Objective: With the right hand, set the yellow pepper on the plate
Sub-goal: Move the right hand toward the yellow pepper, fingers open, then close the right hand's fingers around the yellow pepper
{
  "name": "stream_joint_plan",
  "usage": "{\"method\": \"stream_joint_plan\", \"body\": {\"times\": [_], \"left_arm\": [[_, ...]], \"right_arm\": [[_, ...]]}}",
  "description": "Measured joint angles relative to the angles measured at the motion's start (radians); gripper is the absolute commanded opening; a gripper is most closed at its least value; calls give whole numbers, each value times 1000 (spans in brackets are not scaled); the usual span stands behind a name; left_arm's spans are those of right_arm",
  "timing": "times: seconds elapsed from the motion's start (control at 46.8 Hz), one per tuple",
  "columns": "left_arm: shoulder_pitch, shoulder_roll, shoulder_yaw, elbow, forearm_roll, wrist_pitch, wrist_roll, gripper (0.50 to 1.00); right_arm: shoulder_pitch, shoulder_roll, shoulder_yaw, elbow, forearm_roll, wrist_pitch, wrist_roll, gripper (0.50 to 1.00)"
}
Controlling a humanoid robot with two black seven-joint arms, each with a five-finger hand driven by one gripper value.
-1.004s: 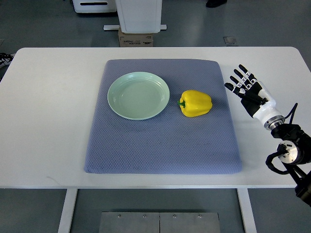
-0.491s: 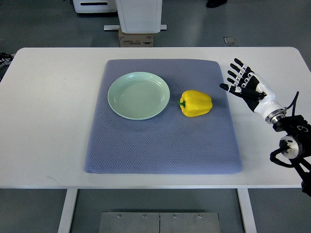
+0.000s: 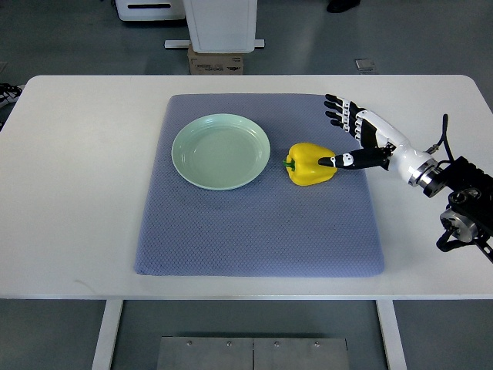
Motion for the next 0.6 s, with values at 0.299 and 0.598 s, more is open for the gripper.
{"method": "stream_joint_plan", "body": {"times": [0.299, 0.598], "left_arm": [[0, 0, 0, 0, 0, 0, 0, 1000], [0, 0, 0, 0, 0, 0, 0, 1000]], "right_arm": [[127, -25, -270, -8, -5, -82, 49, 998], [184, 2, -381, -50, -5, -137, 46, 998]]}}
